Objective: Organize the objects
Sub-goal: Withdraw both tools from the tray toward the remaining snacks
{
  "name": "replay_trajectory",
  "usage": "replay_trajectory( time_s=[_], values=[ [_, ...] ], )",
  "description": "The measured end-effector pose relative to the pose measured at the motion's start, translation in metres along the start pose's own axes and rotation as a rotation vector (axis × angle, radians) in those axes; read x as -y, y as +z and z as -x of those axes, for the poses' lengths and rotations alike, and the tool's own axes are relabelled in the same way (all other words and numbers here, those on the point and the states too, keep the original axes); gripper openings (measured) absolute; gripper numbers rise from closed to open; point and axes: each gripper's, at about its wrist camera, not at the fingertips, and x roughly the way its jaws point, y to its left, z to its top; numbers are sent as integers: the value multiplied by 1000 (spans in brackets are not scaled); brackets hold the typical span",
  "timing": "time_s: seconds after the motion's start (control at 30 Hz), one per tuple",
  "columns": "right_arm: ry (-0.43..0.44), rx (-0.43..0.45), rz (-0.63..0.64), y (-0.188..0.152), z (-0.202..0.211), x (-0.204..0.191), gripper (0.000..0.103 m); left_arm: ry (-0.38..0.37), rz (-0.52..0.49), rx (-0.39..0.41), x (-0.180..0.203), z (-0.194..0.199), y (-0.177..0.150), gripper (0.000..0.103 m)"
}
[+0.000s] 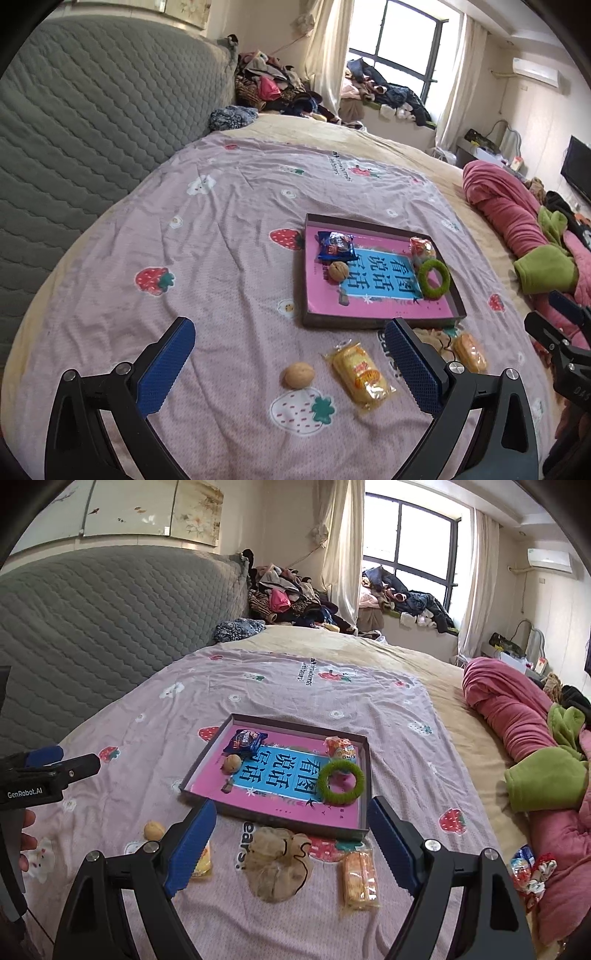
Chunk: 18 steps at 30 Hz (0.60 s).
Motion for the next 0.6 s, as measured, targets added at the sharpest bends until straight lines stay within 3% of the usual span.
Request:
replay_trajectory(
  time_s=[0.3,0.6],
  values=[
    [-8,-38,29,-18,4,-10,86,72,-88,-39,9,-10,-30,103],
    [-43,-78,63,-40,-14,-18,86,74,-123,-87,14,-38,-65,103]
  ],
)
